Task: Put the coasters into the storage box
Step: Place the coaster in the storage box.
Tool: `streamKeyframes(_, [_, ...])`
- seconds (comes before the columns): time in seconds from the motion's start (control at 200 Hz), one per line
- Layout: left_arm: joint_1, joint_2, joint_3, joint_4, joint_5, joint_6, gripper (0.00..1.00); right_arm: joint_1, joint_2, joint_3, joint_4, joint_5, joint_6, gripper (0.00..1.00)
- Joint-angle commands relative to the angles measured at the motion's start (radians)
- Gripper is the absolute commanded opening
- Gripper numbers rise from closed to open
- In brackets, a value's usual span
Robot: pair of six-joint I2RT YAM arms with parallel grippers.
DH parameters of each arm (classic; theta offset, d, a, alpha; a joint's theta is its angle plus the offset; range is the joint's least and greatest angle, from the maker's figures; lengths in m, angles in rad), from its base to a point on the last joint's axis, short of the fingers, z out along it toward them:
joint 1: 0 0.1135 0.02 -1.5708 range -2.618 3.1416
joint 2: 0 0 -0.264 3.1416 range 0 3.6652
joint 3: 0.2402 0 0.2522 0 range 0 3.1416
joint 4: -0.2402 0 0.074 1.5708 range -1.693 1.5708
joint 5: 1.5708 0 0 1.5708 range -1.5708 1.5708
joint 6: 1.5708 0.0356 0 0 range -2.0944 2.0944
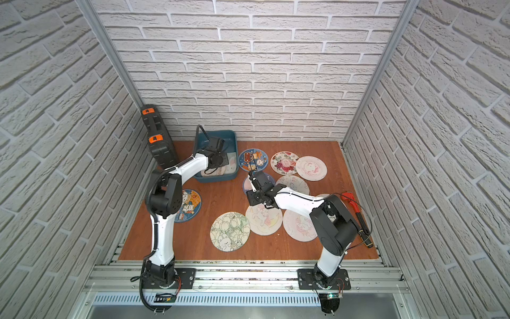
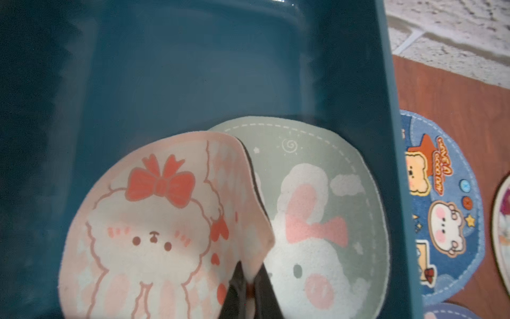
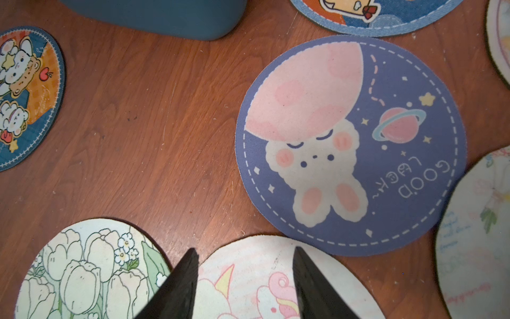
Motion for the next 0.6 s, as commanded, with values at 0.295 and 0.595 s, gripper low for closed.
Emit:
streamKeyframes(0.295, [0.0, -0.034, -0.007, 0.027, 0.014, -0.015, 0.93, -0.003, -0.03, -0.012, 0.015, -0.015, 0.011, 0.56])
streamKeyframes(0.595, [-0.038, -0.198, -0.117, -0.04, -0.075, -0.034, 0.98, 0.004, -0.028, -0.007, 0.02, -0.027, 0.018, 0.55])
